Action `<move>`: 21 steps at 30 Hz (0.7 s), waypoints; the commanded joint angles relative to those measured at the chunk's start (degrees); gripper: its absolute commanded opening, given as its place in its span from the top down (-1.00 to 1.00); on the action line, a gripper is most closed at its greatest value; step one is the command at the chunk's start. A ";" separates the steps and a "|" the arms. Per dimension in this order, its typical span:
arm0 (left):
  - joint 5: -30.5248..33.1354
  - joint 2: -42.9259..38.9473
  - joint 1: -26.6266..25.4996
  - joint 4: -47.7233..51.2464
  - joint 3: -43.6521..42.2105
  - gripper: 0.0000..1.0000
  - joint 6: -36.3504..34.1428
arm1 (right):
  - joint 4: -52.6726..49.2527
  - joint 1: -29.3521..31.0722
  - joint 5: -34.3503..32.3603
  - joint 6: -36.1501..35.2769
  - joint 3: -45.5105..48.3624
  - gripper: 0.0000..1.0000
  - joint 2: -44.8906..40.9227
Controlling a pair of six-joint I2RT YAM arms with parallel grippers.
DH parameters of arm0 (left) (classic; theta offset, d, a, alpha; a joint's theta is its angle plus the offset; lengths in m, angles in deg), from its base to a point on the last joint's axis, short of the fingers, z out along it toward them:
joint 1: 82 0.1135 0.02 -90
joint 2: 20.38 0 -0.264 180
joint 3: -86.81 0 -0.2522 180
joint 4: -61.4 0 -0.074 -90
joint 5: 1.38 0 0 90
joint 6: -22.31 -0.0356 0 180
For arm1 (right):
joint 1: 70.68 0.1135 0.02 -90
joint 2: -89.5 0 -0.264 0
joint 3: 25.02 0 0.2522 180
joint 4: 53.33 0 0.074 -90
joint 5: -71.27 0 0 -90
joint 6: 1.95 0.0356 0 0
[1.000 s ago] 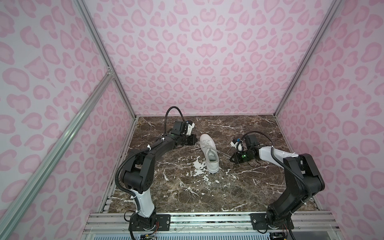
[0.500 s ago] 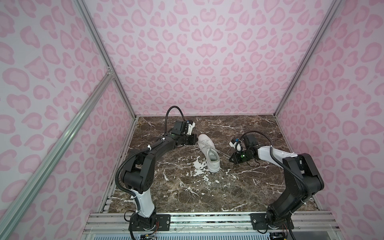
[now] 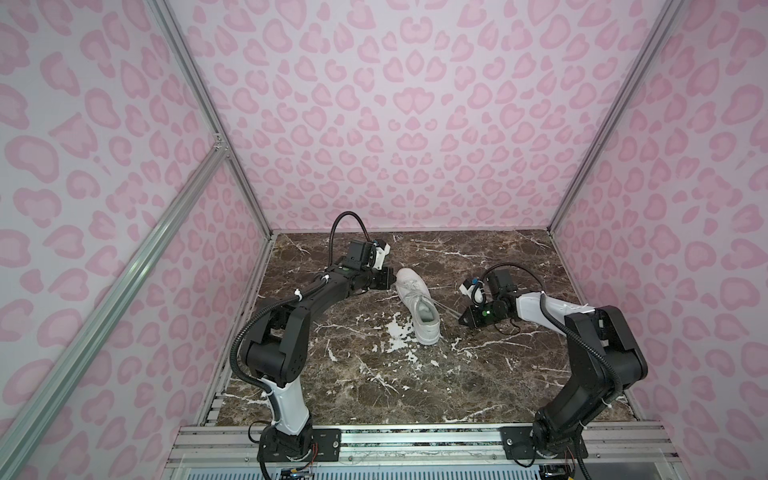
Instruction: Tie the shoes
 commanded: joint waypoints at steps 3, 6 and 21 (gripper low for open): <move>3.11 -0.18 1.11 -0.64 -0.18 0.94 -0.79 | -3.23 -0.77 -3.01 -0.71 0.90 0.97 0.09; 3.04 -0.09 1.19 -0.62 -0.05 0.94 -0.77 | -3.35 -0.93 -3.08 -0.91 0.86 0.98 0.26; -1.11 0.09 -2.69 0.17 1.50 0.94 -5.25 | -2.74 2.17 0.02 1.04 -2.17 0.74 -2.84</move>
